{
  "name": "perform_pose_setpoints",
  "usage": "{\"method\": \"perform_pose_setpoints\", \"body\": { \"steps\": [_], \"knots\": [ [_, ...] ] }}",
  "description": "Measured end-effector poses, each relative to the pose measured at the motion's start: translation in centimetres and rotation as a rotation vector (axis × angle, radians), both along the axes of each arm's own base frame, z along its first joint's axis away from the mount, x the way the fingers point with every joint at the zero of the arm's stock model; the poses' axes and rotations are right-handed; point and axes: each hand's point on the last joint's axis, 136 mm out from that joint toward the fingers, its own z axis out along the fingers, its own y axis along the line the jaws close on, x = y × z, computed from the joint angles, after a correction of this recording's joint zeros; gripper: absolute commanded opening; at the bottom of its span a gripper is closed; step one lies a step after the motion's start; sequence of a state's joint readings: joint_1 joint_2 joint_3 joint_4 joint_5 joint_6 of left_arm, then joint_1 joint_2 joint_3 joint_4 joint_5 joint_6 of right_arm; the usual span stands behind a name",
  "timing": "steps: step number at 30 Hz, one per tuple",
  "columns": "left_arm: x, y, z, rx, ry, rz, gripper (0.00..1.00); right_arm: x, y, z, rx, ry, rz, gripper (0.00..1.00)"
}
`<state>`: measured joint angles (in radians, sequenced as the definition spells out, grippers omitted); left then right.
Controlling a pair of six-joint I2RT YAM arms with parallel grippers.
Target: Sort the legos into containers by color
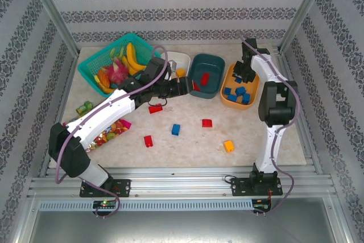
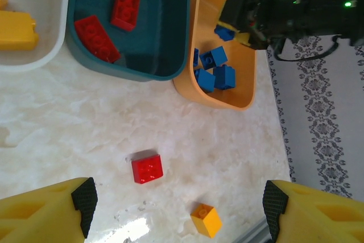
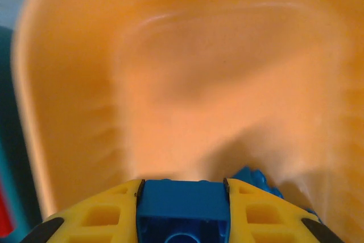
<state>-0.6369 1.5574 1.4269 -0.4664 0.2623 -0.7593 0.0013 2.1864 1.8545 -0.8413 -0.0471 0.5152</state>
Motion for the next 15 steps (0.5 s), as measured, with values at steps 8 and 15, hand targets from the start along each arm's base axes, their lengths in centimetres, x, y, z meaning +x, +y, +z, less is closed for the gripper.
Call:
{"method": "perform_pose_setpoints", "body": {
  "steps": [8,15],
  "knots": [
    [1.1,0.5,0.1,0.045,-0.024,0.051,0.79,1.4,0.5,-2.5,0.035,0.050,0.040,0.45],
    [1.0,2.7,-1.5,0.149,0.006,0.121,0.80,0.8,0.6,-1.9,0.041,0.057,0.039,0.60]
  ]
}}
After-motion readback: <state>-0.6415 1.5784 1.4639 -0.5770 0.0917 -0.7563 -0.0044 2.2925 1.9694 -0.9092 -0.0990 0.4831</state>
